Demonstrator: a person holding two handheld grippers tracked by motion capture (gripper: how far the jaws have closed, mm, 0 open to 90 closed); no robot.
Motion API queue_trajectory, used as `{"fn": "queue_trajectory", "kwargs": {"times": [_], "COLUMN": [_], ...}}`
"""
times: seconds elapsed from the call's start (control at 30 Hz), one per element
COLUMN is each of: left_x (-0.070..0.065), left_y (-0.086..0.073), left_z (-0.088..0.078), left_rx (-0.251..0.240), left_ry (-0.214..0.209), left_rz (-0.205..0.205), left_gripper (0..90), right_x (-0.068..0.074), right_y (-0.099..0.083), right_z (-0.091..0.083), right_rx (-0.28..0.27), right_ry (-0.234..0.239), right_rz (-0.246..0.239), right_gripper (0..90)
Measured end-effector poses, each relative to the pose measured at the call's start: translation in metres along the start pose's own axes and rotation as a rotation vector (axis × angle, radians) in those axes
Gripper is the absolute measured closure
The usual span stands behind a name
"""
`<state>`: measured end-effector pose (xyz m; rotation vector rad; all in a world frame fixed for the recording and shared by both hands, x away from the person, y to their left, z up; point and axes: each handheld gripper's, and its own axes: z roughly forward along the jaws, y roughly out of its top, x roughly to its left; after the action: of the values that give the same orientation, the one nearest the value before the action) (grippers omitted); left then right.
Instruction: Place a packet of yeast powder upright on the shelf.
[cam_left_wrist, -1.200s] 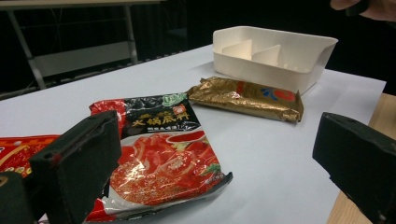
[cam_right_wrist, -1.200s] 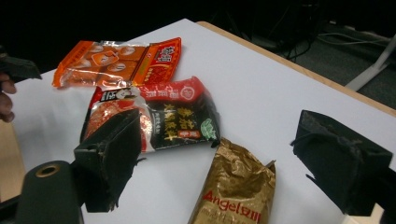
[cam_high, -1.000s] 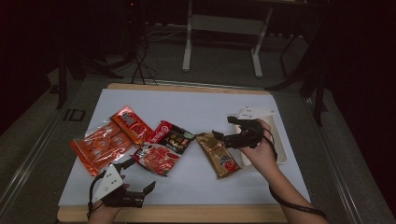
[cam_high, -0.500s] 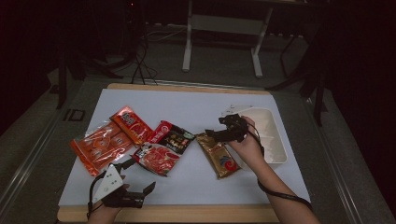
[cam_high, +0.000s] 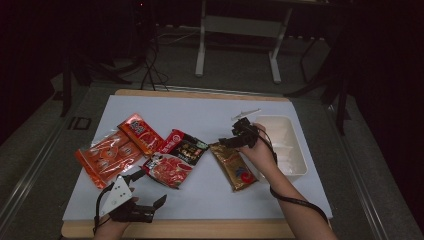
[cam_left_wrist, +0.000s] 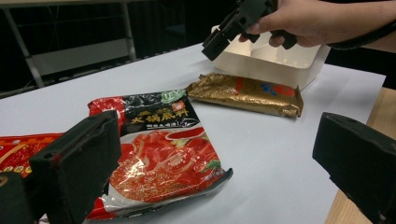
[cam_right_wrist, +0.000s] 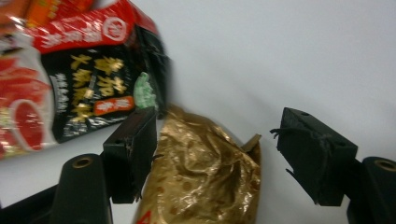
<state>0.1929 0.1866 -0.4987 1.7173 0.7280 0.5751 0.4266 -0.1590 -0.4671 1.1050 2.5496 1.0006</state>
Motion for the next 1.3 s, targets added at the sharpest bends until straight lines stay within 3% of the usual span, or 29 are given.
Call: {"fn": "queue_trajectory", "kwargs": {"times": [0.33, 0.77, 1.03, 1.3], "left_x": [-0.001, -0.001, -0.001, -0.002], "left_y": [0.000, 0.000, 0.000, -0.001], "left_z": [0.000, 0.000, 0.000, 0.002], "left_rx": [0.001, 0.006, 0.010, 0.017], "left_ry": [-0.003, -0.007, -0.006, -0.010], "left_rz": [0.005, 0.006, 0.011, 0.015], "left_gripper": [1.8, 1.8, 1.8, 1.8], "right_x": [-0.005, -0.008, -0.011, -0.011], "right_y": [0.005, 0.001, -0.002, -0.003], "right_z": [0.021, 0.046, 0.049, 0.048], "right_rx": [0.112, 0.249, 0.278, 0.280], "right_ry": [-0.005, -0.055, -0.033, -0.041], "right_rz": [0.072, 0.103, 0.151, 0.124], "right_gripper": [29.8, 35.5, 52.5, 81.3]}}
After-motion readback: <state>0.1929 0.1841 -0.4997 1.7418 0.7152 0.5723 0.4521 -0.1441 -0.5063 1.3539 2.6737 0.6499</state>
